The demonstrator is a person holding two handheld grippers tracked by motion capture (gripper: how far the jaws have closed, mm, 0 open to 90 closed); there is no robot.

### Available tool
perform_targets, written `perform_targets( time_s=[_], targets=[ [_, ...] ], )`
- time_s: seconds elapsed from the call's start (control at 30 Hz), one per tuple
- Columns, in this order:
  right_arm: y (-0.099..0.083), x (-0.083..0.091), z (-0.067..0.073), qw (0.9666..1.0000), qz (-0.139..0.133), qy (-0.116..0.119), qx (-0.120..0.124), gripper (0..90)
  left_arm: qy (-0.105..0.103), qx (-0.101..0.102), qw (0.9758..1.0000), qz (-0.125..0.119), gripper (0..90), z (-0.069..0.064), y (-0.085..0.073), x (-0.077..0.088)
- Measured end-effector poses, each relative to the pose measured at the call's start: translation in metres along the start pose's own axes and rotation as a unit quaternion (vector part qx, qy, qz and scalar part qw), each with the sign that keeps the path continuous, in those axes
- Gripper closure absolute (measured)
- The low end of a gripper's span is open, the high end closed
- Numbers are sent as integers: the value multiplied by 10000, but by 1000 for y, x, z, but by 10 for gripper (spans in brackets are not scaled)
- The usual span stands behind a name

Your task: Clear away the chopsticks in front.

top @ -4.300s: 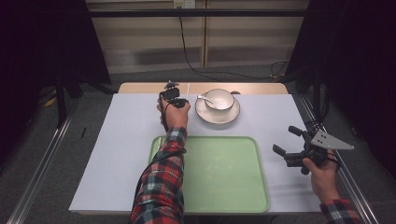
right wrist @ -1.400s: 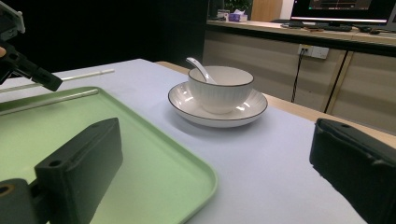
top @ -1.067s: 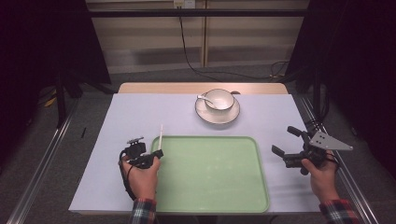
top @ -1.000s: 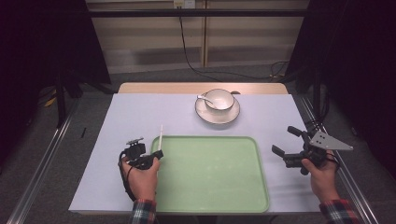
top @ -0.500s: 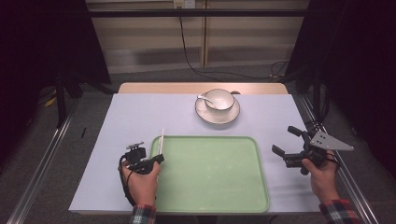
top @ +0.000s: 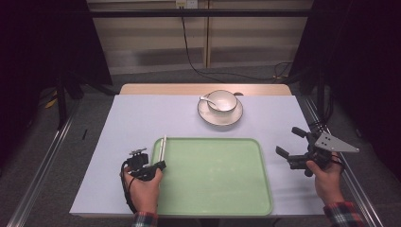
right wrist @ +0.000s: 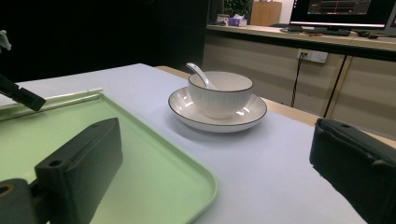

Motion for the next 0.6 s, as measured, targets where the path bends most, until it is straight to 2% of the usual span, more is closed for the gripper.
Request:
perform_targets(
  time_s=[0.13,0.17,0.37,0.4,0.6],
  targets=[
    [0,0,1,10000,0,1,-36,18,4,1,10000,16,854,0,0,0],
    [1,0,1,10000,-35,5,-33,18,79,-4,10000,-4,854,0,-1,0],
    [1,0,1,10000,-29,-4,-41,17,76,36,9999,77,854,2,-5,-1],
    [1,0,1,10000,-29,-4,-41,17,80,97,9999,37,854,2,-6,-2],
    [1,0,2,10000,-42,8,-35,18,131,6,9999,69,851,3,-5,-3]
  ],
)
Point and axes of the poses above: each handheld gripper's, and its own axes: x roughly backward along the jaws, y roughly out of its top, z roughly to its left, the point moved 2 cm from there along -x, roughly forward along the jaws, and after that the axes turned 15 degrees about -y, right-handed, at the moved point
